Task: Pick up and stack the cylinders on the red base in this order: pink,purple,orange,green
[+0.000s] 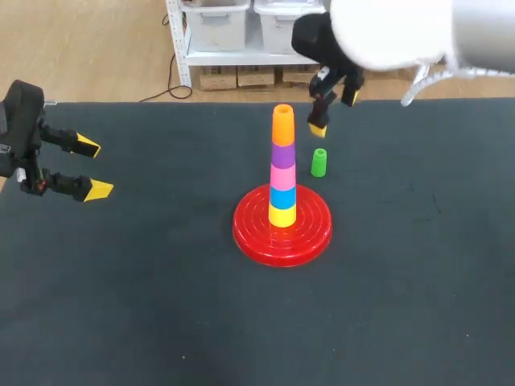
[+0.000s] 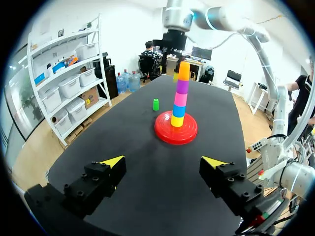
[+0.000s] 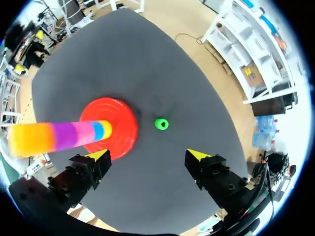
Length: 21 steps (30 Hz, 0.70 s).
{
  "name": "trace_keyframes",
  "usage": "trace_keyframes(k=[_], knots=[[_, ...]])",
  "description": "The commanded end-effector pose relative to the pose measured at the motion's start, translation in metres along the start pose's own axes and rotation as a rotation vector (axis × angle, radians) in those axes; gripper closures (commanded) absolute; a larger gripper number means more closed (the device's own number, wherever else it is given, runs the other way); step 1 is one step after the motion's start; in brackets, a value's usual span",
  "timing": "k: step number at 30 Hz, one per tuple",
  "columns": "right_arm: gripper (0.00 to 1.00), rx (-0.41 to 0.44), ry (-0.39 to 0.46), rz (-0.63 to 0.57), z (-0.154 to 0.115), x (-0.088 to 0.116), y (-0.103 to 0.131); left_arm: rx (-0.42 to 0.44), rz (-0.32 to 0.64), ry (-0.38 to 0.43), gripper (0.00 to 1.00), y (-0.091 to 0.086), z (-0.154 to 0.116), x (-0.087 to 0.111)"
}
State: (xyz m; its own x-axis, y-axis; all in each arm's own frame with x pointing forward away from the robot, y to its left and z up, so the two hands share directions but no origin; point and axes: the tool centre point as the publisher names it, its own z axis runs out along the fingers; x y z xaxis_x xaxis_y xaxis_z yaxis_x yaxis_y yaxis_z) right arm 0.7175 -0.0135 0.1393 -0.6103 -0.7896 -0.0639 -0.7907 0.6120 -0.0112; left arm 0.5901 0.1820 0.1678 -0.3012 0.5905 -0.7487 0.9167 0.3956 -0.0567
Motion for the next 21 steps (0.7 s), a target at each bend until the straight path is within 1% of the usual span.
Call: trace_keyframes(k=[1,6,10,11,12,13,14,15,21], knots=[[0.00,-0.013,0.040,0.023,0.038,-0.009,-0.010,-0.001,0.003,-0.006,0.00,0.000,0.001,0.002],[0.00,-0.041,0.074,0.061,0.062,-0.006,-0.019,-0.001,0.003,-0.006,0.00,0.000,0.001,0.002],[0.00,-0.044,0.074,0.073,0.077,-0.009,-0.027,-0.001,0.003,-0.006,0.00,0.000,0.001,0.002],[0.00,-0.026,0.076,0.067,0.079,-0.011,-0.028,-0.001,0.003,-0.006,0.00,0.000,0.001,0.002],[0.00,-0.009,0.065,0.036,0.080,-0.013,-0.028,-0.001,0.003,-0.006,0.00,0.000,0.001,0.002],[0.00,-0.003,0.045,0.035,0.080,-0.015,-0.028,-0.001,0.003,-0.006,0.00,0.000,0.001,0.002],[0.00,0.014,0.049,0.024,0.079,-0.016,-0.028,-0.001,0.003,-0.006,0.00,0.000,0.001,0.002],[0.00,0.008,0.014,0.012,0.076,-0.017,-0.026,-0.001,0.003,-0.006,0.00,0.000,0.001,0.002],[0.00,0.008,0.014,0.012,0.076,-0.017,-0.026,-0.001,0.003,-0.006,0.00,0.000,0.001,0.002]])
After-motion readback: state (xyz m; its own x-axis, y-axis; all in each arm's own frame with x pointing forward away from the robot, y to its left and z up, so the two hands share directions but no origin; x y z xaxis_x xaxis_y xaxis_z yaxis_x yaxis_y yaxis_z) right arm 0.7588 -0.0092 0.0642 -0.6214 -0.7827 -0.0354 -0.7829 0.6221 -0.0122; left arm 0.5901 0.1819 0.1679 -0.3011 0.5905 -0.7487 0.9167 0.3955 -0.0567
